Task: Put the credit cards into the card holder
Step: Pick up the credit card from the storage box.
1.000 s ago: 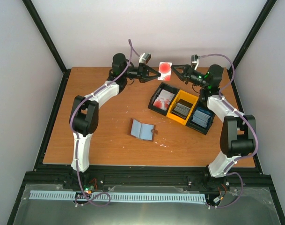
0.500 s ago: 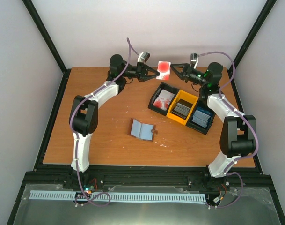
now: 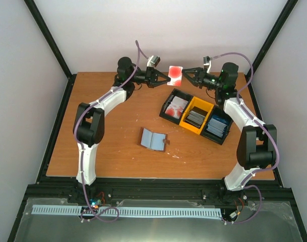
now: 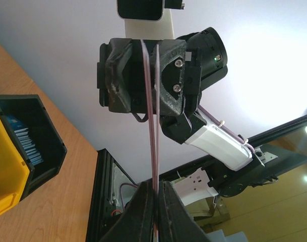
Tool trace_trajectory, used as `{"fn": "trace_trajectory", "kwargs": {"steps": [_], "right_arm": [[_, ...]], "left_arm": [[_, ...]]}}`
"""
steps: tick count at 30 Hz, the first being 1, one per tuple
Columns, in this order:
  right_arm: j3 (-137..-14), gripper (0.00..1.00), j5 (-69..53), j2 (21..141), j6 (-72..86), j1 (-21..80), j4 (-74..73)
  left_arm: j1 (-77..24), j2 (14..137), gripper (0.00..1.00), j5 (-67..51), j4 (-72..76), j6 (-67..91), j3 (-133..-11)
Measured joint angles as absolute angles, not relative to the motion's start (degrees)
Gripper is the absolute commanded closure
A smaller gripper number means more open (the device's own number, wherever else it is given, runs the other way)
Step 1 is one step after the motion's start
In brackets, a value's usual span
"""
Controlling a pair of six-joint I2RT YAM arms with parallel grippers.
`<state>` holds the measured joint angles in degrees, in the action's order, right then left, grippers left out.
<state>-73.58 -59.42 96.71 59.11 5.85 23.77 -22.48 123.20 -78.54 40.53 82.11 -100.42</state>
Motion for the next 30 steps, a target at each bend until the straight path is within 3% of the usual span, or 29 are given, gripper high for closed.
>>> {"fn": "trace_trajectory", "kwargs": {"steps": [12,22,30], "right_arm": [[-74.7,0.78,-61.1,96.7,52.6,6.1,15.0],[-91.2,0.78,-54.7,99.4,29.0,9.1,-18.3],[-88.9,0.88,-55.6,99.4,27.9,9.3,-18.9]], "left_arm": [[-22.2,122.4,0.99,-78.5,32.9,76.9,-100.4],[-22.4,121.8,0.99,-75.4,16.1,63.4,-104.8],[-22.5,121.5,0.93,-74.5,7.3,57.7,-105.1]]}}
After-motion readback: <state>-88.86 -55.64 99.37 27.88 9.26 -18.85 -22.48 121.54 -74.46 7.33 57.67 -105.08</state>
